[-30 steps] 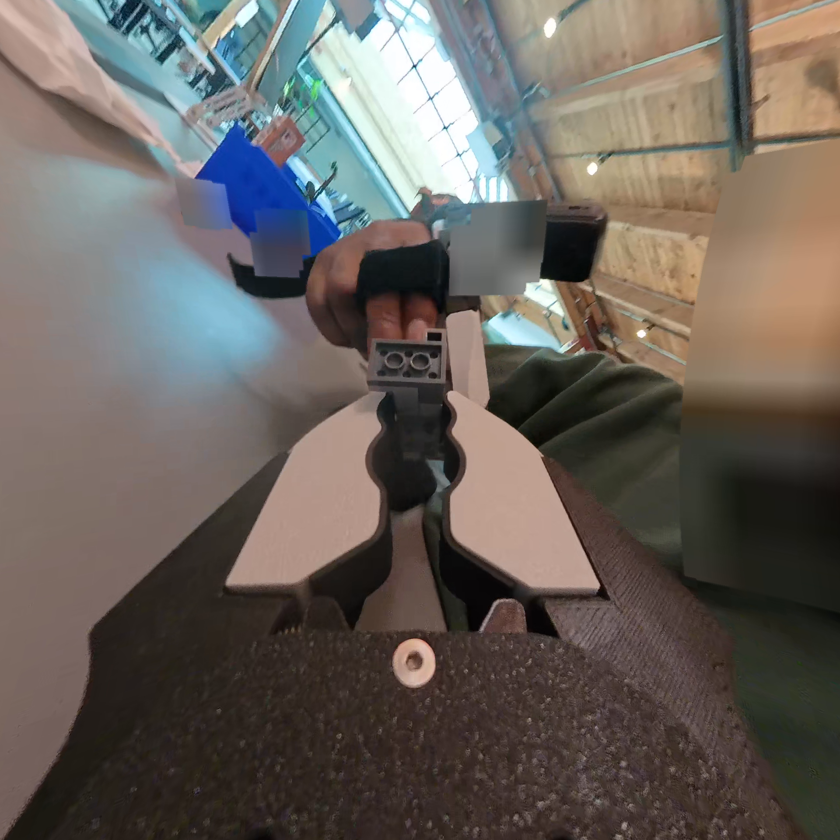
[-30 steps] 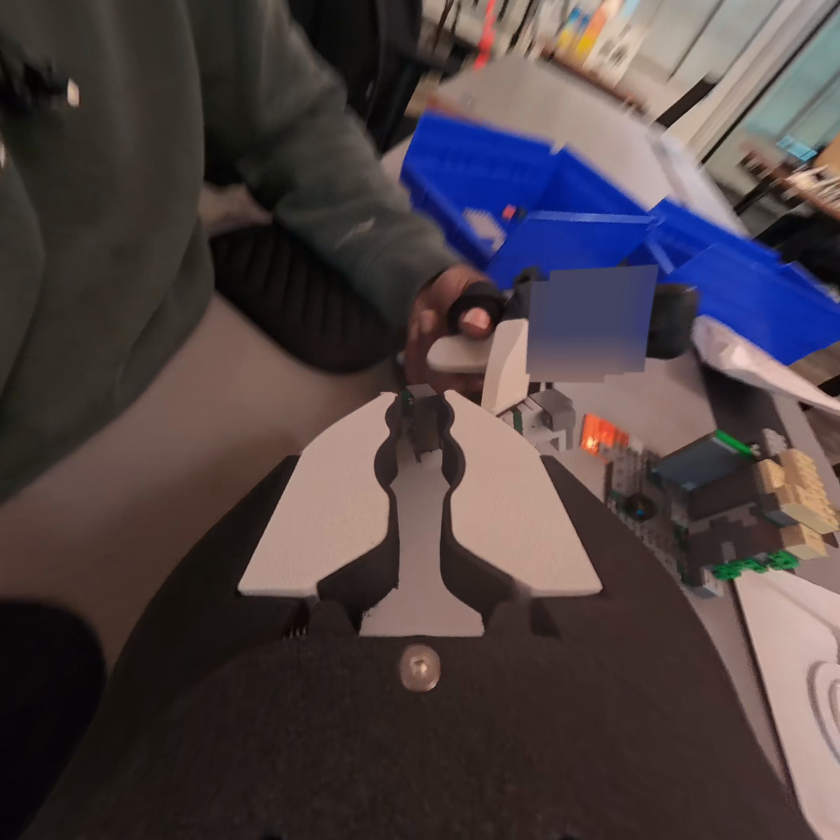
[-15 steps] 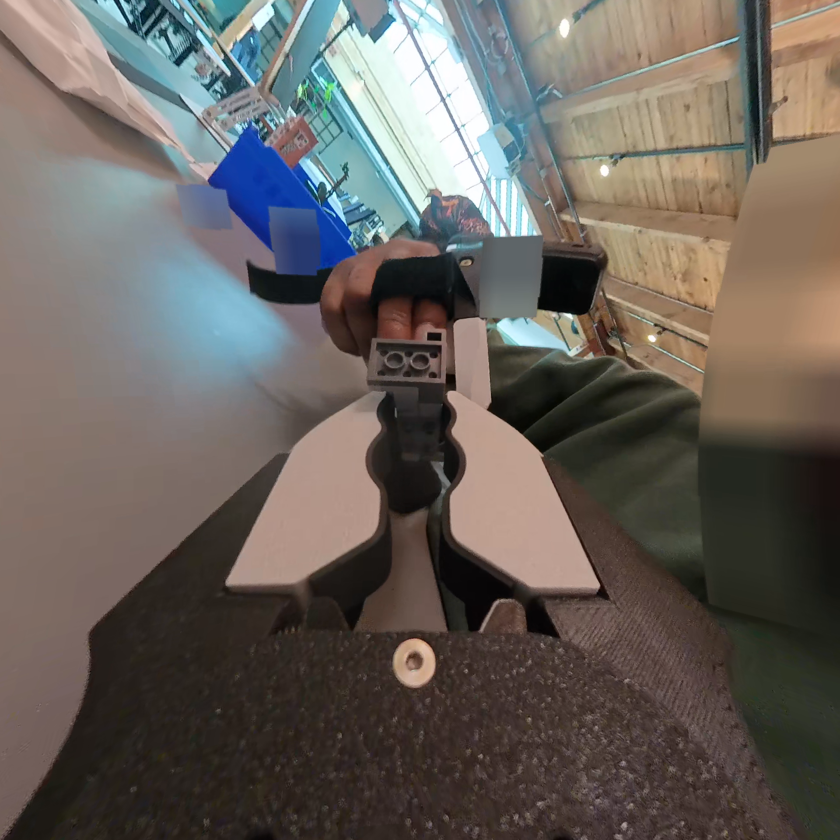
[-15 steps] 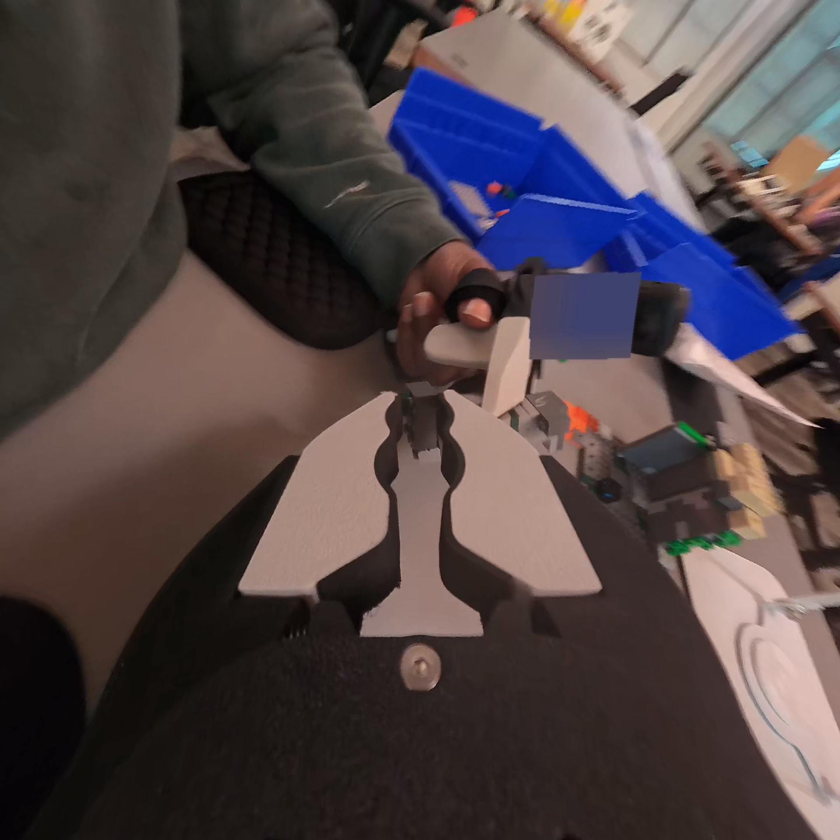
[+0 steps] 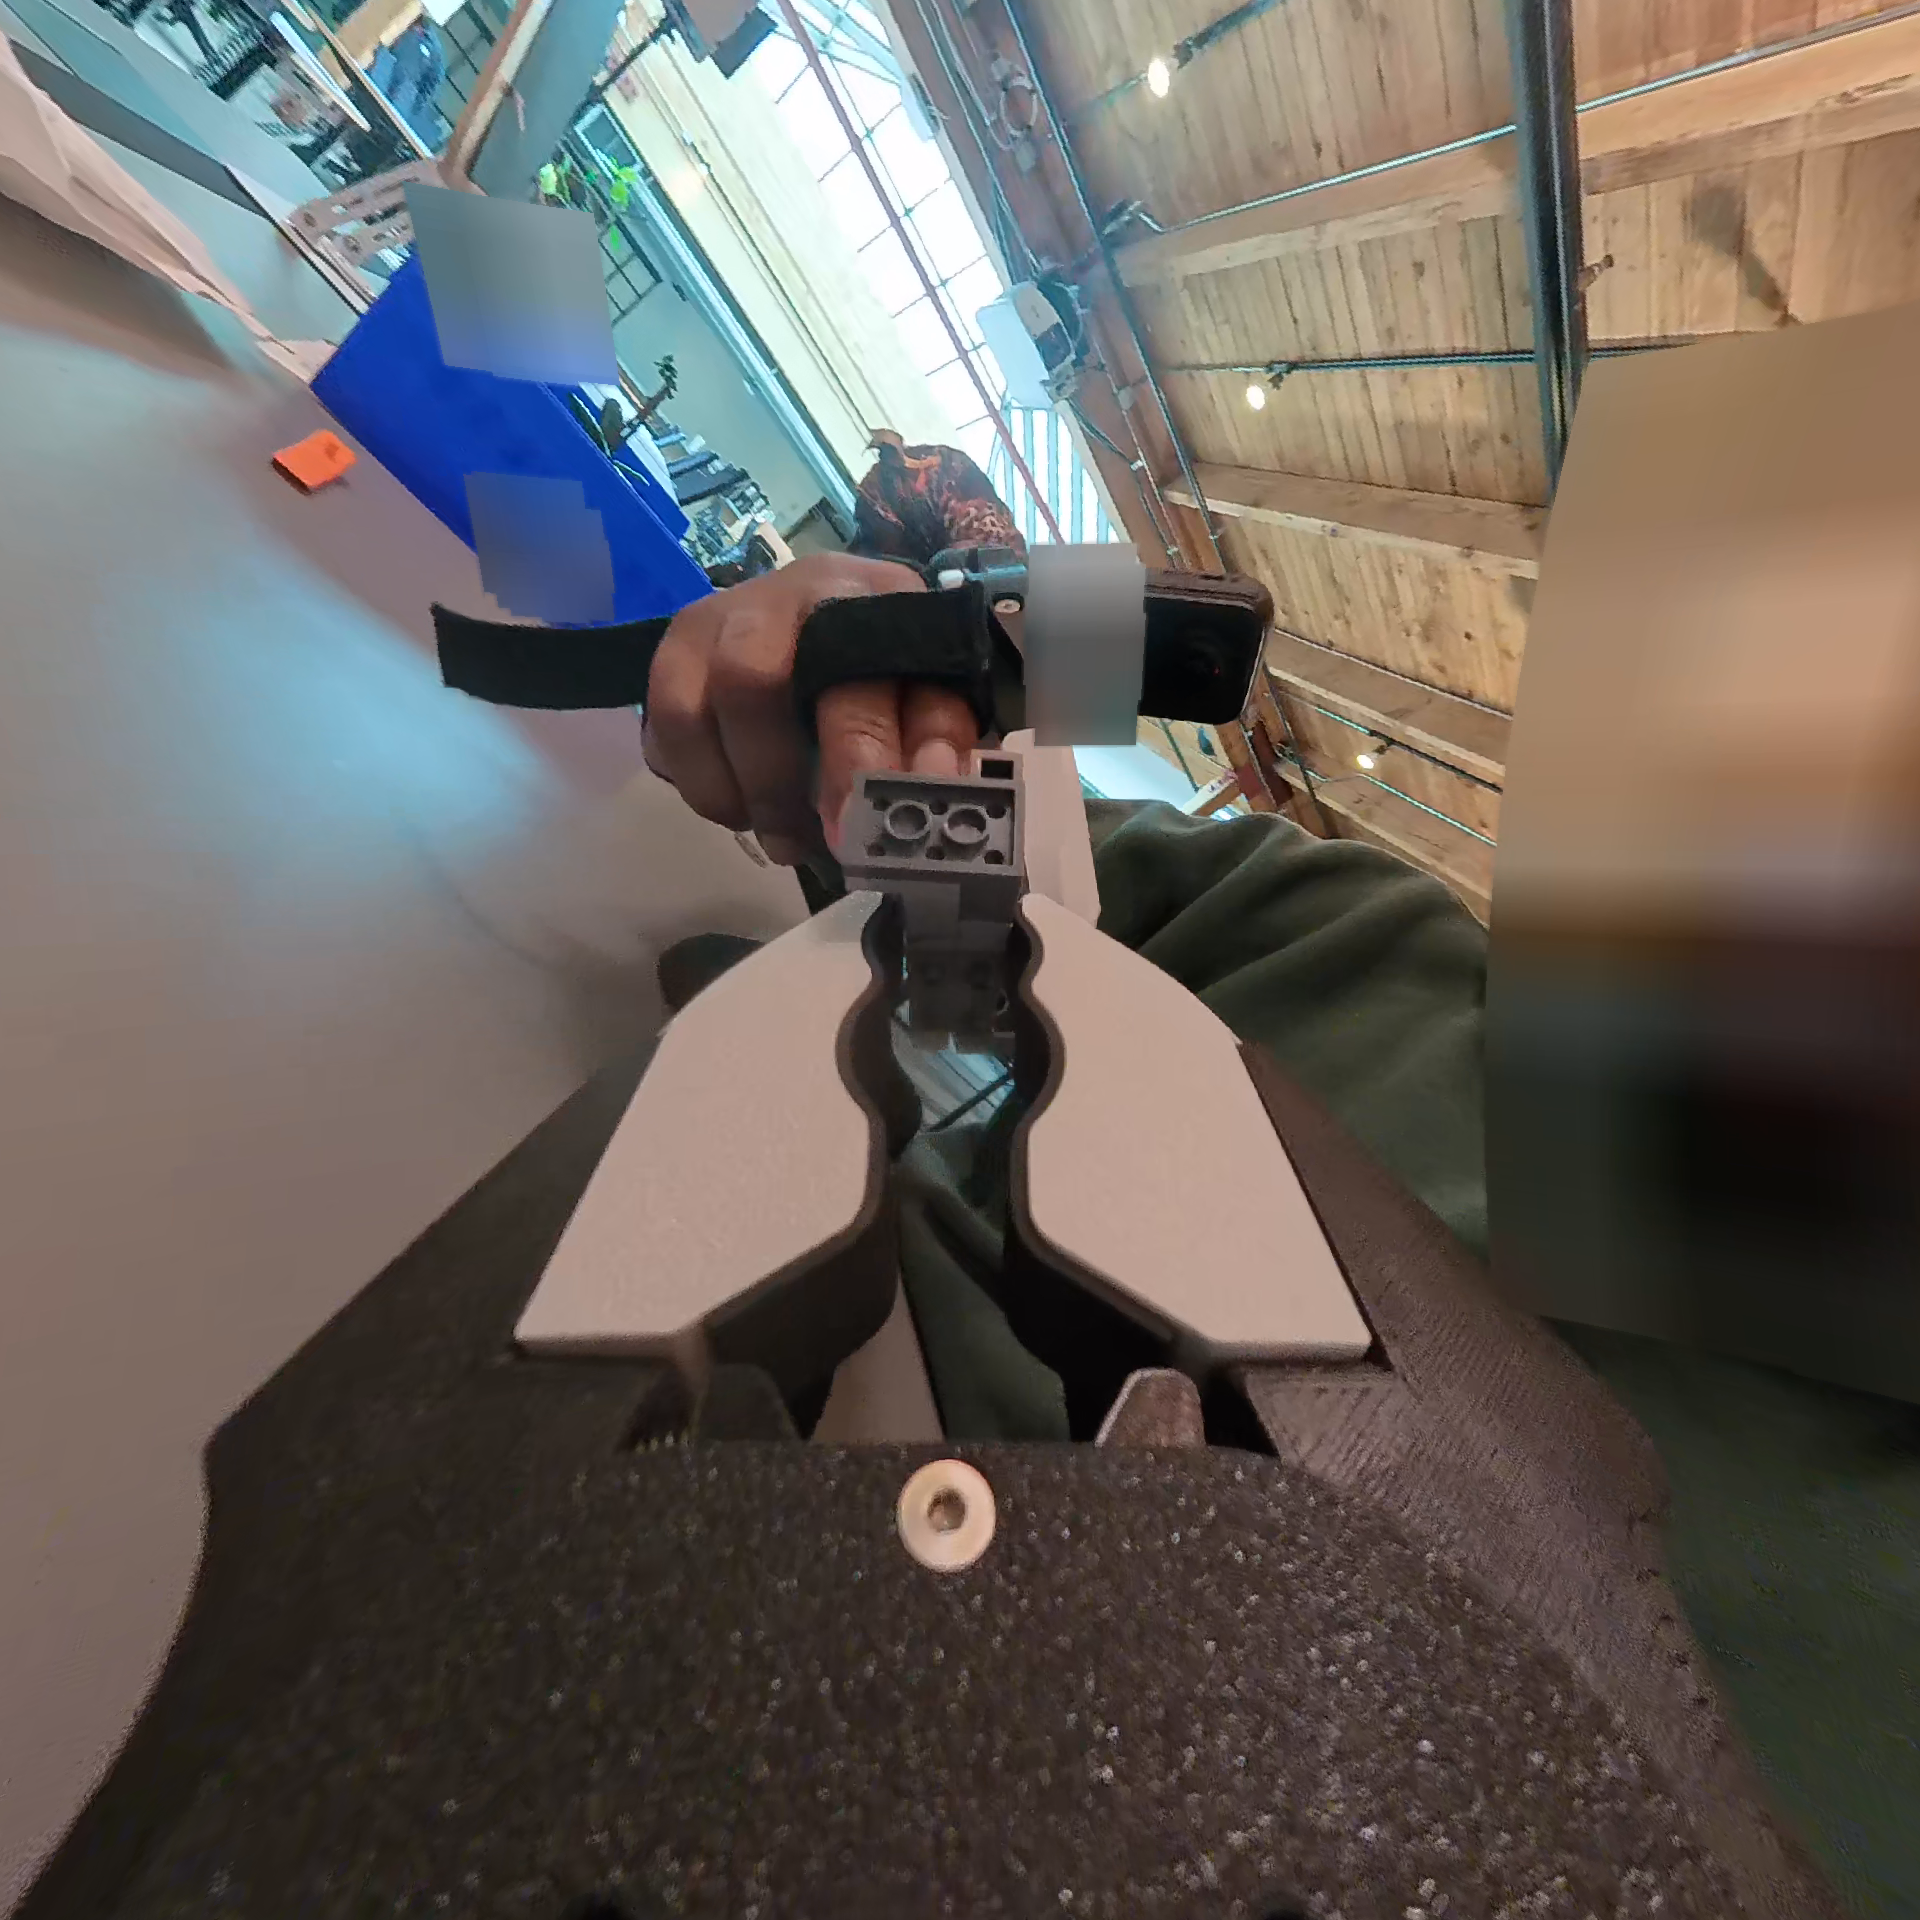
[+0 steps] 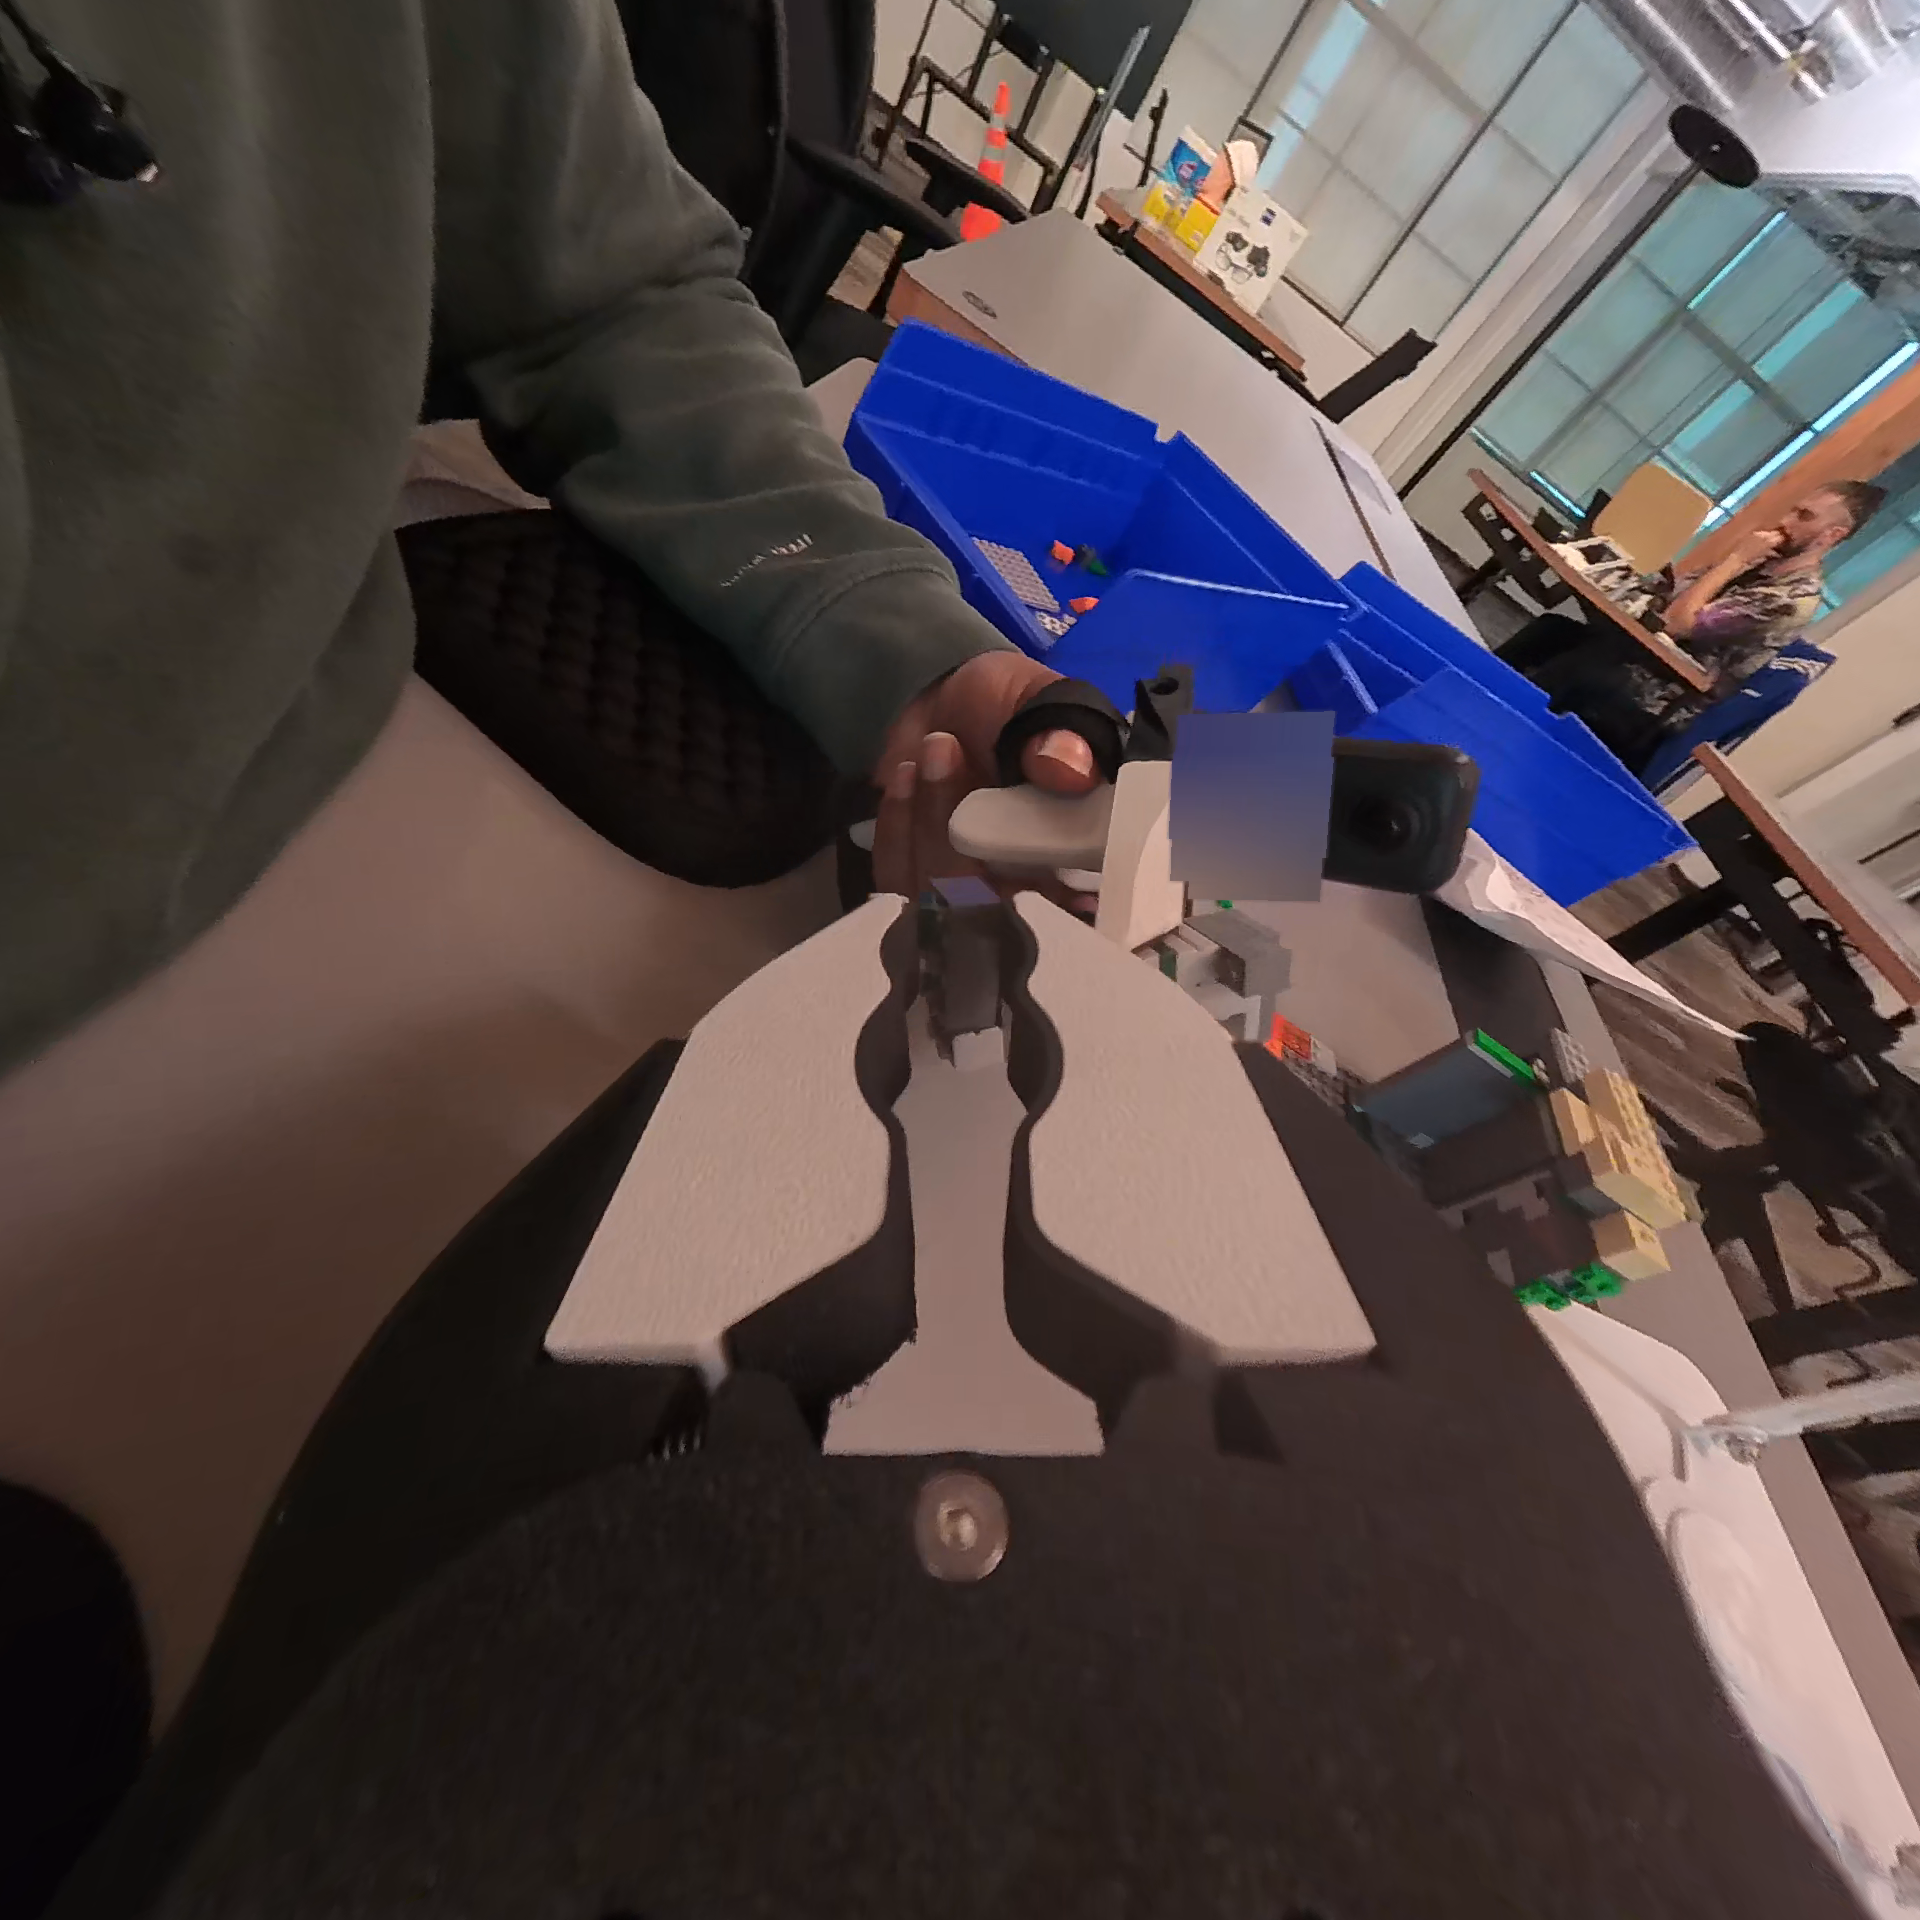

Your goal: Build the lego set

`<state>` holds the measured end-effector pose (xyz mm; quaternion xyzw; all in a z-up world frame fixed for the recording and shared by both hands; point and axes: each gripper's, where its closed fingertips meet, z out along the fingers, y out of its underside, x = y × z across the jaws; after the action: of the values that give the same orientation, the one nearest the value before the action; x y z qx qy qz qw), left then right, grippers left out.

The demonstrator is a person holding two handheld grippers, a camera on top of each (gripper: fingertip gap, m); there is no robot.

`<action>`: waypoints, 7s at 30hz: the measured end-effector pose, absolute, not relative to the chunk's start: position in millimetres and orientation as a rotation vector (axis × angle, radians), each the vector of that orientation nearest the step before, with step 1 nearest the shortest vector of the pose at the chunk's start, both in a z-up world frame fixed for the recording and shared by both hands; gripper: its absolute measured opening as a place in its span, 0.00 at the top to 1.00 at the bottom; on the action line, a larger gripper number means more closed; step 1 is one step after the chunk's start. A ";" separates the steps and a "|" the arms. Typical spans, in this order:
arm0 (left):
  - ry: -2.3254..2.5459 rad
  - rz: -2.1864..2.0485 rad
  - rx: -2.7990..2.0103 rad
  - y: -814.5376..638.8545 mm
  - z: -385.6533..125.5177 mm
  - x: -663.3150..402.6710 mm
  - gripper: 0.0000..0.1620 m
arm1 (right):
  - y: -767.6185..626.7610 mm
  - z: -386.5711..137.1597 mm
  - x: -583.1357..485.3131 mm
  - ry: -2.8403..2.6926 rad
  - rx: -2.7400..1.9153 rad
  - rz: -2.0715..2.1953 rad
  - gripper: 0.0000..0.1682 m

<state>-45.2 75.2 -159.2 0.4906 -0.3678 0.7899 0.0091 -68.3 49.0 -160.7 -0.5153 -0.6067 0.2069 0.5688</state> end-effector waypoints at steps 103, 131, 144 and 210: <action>-2.255 1.240 2.190 91.0 -276.3 -1.9 0.83 | 100.5 -268.1 50.2 -1.029 -1.987 0.365 0.92; -1.266 2.404 1.676 59.0 -165.9 -17.9 0.75 | 59.8 -154.2 -28.7 -1.122 -1.264 0.620 0.92; -1.167 2.330 1.625 45.8 -173.1 -27.9 0.83 | 57.7 -168.3 -44.6 -1.313 -1.225 0.312 0.92; -1.260 2.352 1.656 54.6 -177.0 -36.7 0.85 | 59.7 -174.0 -48.8 -1.239 -1.250 0.280 0.92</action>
<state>-36.7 54.6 -177.0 0.5274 -0.4013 0.7489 0.0004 -48.8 59.7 -174.0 -0.5456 -0.5409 0.1223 0.6283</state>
